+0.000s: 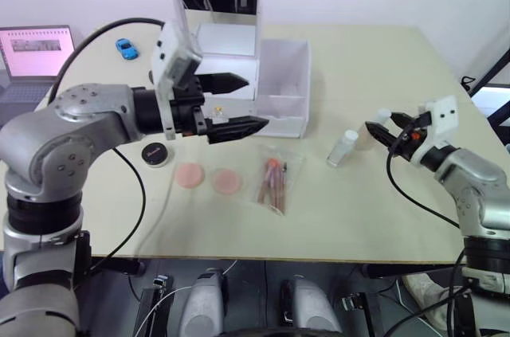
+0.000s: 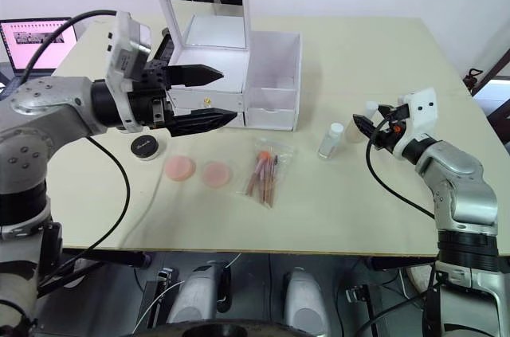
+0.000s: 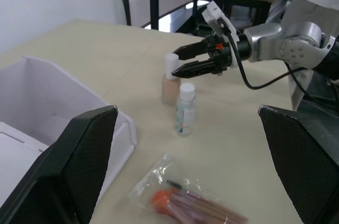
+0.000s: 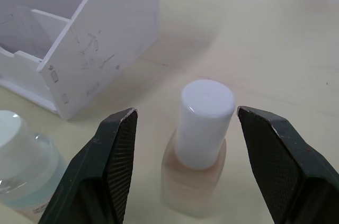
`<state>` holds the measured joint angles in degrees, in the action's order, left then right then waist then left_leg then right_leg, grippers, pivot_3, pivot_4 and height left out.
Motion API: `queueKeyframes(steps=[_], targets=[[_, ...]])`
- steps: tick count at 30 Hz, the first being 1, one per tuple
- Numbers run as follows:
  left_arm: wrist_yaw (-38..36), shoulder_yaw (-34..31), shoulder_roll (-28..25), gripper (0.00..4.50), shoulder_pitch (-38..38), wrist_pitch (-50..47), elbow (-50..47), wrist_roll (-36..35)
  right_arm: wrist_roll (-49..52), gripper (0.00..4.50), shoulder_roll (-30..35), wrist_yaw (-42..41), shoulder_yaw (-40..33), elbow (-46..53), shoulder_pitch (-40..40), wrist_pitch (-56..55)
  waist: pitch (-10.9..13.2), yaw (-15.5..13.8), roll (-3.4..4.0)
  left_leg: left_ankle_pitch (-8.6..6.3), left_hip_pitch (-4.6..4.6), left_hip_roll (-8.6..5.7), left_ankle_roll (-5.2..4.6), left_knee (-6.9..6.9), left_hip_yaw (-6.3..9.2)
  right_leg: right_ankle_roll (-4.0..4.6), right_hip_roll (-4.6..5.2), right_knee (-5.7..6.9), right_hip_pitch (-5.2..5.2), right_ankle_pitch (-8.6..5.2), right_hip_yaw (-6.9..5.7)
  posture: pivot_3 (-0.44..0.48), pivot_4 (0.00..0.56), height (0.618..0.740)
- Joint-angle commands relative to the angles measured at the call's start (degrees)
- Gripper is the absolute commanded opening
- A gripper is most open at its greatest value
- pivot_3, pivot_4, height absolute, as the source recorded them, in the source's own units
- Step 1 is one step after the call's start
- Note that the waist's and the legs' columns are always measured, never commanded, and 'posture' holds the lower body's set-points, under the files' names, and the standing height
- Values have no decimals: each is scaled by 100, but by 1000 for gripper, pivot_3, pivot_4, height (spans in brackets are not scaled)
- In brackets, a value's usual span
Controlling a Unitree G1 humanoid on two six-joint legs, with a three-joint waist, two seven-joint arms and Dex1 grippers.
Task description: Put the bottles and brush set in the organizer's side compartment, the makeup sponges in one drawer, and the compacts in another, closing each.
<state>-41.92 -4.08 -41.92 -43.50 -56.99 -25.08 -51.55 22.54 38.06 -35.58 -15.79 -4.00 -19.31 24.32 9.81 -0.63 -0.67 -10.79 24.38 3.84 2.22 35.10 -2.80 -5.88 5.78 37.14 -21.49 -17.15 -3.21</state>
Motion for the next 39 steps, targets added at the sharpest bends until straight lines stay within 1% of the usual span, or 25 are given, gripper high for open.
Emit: queueKeyframes(steps=[1, 3, 5, 8, 9, 15, 19, 22, 25, 28, 32, 36, 39], targets=[[41, -163, -69, 4500, -13, 73, -139, -7, -53, 3184, -48, 48, -68, -100, -167, -207, 0, 0, 0, 0, 0, 0, 0, 0, 0, 0, 0, 0, 0, 0, 0, 0, 150, 740], [106, -210, -39, 4500, 14, 48, -120, -62, -82, 3184, -49, 11, -49, -164, -209, -256, 0, -5, 0, 0, 0, 0, 0, 1, 0, 0, 0, 0, 1, 0, 0, 0, 150, 740], [97, -192, -66, 4500, 62, 79, -118, -25, -168, 2639, -33, 8, -14, -278, -246, -344, 0, -2, 0, 0, 0, 0, 0, 2, 0, 0, 0, 0, 1, 0, 0, 0, 150, 740], [86, -178, -86, 4500, 75, 99, -119, -21, -259, 1459, -18, 51, -22, -428, -304, -422, 0, -2, 0, 0, 0, 0, 0, 1, 0, 0, 0, 0, 0, 0, 0, 0, 150, 740], [86, -175, -81, 4500, 69, 104, -106, -17, -253, 905, -30, 57, -34, -457, -319, -435, 0, -2, 0, 0, 0, 0, 0, 1, 0, 0, 0, 0, 1, 0, 0, 0, 150, 740], [78, -151, -73, 4500, 64, 127, -71, 15, -183, 905, 26, -13, -77, -400, -323, -434, 0, -3, 0, 0, 0, 0, 0, 2, 0, 0, 0, 0, 2, 0, 0, 0, 150, 740], [92, -179, -87, 4500, 102, 150, -33, 55, -40, 905, 147, -105, -181, -276, -472, -336, 1, -3, 1, 0, 0, 0, 0, 1, 0, 0, 0, 0, 1, 0, 0, 0, 150, 740], [75, -247, -158, 4500, 192, 202, -4, 136, 182, 905, 266, -226, -234, -91, -801, -88, 3, 8, 4, 0, 0, 0, 0, 0, -1, 0, 0, 0, -1, 0, 0, 0, 150, 740], [99, -347, -228, 4500, 351, 287, 11, 215, 187, 905, 512, -582, 88, 185, -1217, 149, 10, 42, 15, 0, 1, 0, 0, -4, -2, 1, 0, 3, -9, 0, 3, 0, 150, 740], [134, -457, -289, 4500, 571, 315, -98, 227, 154, 905, 378, -577, 418, 283, -2007, 270, 10, 121, 15, 0, 1, 2, 0, -8, -2, 1, -3, 3, -13, 0, 4, 0, 150, 740], [229, -561, -326, 4500, 780, 375, -197, 270, 35, 905, 117, -401, 689, 245, -2611, 354, 12, 124, 12, 0, 3, 3, 0, -9, -2, 2, -3, 3, -13, 0, 3, 0, 150, 740], [487, -785, -337, 4500, 1072, 307, -381, 213, -796, 905, -288, 201, 1470, 310, -3166, 344, 12, 129, 11, 0, 8, 3, 0, -6, -4, 1, -1, 2, -14, 0, 4, 0, 150, 740], [619, -962, -376, 4500, 1308, 263, -513, 151, -266, 905, -795, 536, 1430, 638, -3603, 1722, 12, 132, 12, 0, 10, 4, 1, -8, -4, 2, -1, 7, -22, 1, 5, 0, 150, 740]])
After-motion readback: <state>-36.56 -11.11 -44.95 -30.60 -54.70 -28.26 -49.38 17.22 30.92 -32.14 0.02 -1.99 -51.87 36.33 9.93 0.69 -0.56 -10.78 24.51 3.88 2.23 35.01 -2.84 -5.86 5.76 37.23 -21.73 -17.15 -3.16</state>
